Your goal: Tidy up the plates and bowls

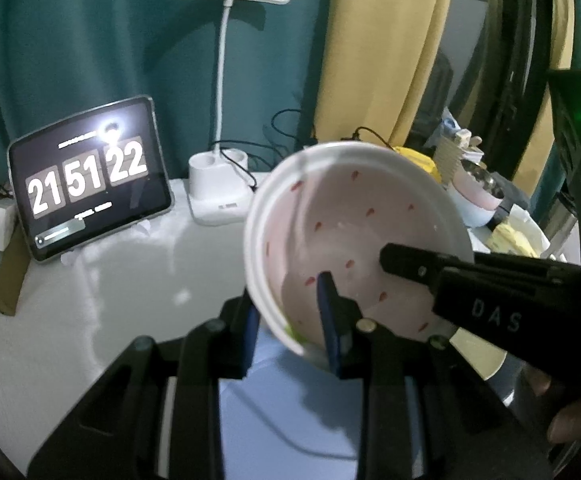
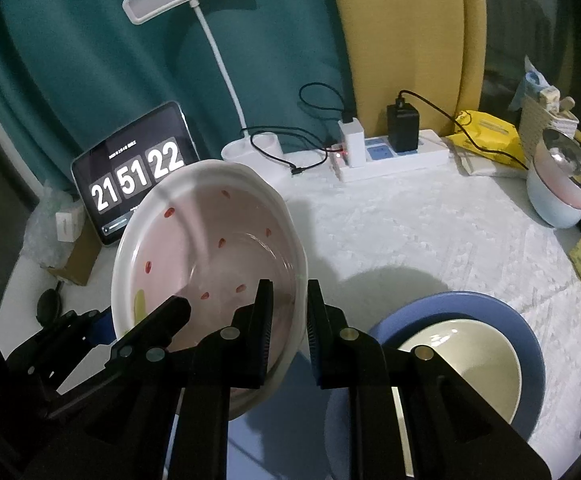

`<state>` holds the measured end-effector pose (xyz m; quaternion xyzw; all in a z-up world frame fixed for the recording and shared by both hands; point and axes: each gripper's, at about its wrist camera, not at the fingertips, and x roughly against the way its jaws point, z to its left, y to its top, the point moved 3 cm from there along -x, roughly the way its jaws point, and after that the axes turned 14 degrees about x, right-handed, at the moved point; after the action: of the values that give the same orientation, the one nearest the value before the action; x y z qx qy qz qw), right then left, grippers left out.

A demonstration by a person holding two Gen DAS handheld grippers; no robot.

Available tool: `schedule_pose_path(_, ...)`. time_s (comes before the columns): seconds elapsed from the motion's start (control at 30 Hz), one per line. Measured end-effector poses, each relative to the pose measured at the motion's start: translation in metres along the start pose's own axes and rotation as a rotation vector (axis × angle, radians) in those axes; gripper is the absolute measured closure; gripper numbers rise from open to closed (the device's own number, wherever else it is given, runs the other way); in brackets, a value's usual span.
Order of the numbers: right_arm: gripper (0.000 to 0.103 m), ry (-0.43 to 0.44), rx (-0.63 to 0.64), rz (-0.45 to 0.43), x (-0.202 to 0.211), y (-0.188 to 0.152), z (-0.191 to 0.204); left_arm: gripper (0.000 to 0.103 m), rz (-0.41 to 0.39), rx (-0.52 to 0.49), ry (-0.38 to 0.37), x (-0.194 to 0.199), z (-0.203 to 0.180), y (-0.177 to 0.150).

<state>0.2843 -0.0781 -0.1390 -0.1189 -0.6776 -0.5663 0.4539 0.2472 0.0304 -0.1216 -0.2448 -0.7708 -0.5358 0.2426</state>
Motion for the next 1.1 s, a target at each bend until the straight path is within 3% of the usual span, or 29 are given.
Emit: schedule_pose_path(1.1, 0.085, -0.032, -0.085, -0.007, 0.033, -0.037, -0.06, 0.075, 0.045, -0.087, -0.031, -0.007, -0.068, -0.033)
